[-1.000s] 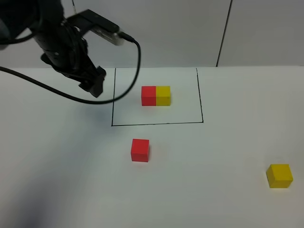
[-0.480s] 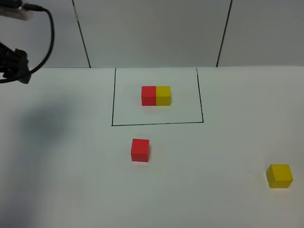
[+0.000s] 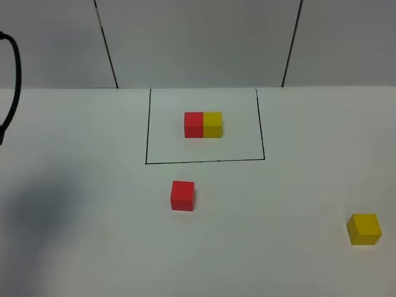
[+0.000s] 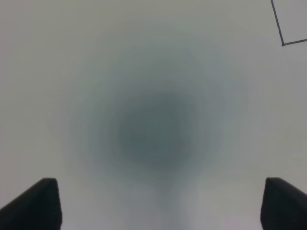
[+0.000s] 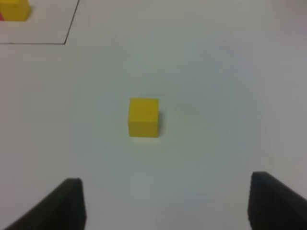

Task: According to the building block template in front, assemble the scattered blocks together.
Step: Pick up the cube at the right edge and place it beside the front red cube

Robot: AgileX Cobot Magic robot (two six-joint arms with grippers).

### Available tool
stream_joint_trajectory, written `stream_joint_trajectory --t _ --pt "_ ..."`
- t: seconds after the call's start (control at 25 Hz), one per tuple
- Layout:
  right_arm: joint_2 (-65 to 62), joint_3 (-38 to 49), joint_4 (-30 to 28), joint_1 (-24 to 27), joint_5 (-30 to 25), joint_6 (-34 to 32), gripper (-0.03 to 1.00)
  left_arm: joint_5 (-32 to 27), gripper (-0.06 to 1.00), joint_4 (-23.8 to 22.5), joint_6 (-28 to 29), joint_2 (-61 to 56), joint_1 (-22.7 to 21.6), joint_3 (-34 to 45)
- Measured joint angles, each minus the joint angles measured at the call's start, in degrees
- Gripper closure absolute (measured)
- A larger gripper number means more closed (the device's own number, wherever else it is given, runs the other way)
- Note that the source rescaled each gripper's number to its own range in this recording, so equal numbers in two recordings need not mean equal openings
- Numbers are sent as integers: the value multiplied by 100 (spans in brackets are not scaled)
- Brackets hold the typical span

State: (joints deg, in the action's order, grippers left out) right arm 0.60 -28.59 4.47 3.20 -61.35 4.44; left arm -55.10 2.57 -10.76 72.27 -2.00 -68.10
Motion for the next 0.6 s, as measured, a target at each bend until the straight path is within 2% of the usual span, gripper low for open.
stream_joint_trajectory --t 0.32,0.6 --pt "0 0 0 0 0 0 37 158 6 0 318 -1961 0 1637" --pt "0 0 0 0 0 0 37 142 10 118 374 -3871 0 2691"
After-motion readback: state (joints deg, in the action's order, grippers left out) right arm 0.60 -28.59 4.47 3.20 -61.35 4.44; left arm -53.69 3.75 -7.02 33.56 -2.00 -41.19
